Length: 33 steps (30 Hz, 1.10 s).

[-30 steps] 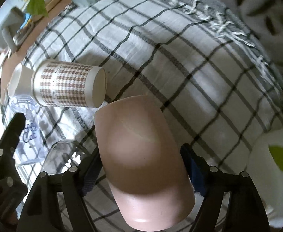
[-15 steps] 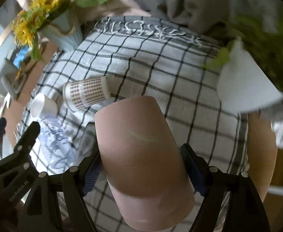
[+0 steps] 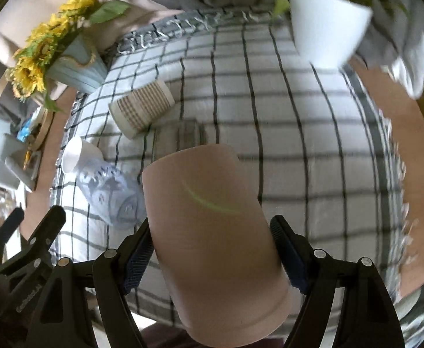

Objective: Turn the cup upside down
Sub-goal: 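Lift the pink cup with the right gripper and tilt it, then pass the pink cup from the right gripper while the left gripper closes on it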

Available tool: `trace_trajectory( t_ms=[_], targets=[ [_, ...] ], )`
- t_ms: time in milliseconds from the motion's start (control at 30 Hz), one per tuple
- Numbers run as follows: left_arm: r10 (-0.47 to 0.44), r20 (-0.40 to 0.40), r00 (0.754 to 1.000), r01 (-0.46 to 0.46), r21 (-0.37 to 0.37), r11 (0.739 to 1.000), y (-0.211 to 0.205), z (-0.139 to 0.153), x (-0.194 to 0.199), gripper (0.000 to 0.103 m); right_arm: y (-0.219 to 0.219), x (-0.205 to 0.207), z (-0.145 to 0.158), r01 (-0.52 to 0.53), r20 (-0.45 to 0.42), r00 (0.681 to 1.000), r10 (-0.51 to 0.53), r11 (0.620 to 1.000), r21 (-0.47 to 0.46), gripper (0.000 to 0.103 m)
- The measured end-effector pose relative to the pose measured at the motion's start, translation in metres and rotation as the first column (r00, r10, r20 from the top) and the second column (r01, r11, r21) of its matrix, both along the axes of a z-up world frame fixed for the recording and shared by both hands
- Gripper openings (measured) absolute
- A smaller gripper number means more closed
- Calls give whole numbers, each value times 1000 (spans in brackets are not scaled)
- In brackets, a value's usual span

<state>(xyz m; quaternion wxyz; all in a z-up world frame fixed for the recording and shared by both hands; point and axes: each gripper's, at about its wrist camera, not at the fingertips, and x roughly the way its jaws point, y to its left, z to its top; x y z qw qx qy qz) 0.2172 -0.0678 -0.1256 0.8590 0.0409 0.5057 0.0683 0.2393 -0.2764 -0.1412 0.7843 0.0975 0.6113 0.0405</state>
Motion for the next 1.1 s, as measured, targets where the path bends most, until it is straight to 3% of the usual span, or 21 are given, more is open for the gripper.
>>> trace_trajectory(
  t_ms=[333, 633, 967, 1100],
  targets=[
    [-38, -94, 995, 38, 8, 999, 19, -35, -17, 102, 12, -32, -52, 122, -97, 989, -116, 991, 55, 78],
    [-74, -141, 987, 75, 0, 997, 20, -55, -21, 102, 12, -43, -73, 207, -113, 974, -198, 975, 81, 78],
    [-24, -159, 987, 25, 5, 1000, 18, -59, -19, 102, 13, -36, -77, 196, -90, 978, -187, 975, 101, 80],
    [-22, -156, 987, 20, -11, 1000, 9, -50, -20, 102, 9, -39, -63, 179, -66, 983, -173, 978, 111, 82]
  ],
)
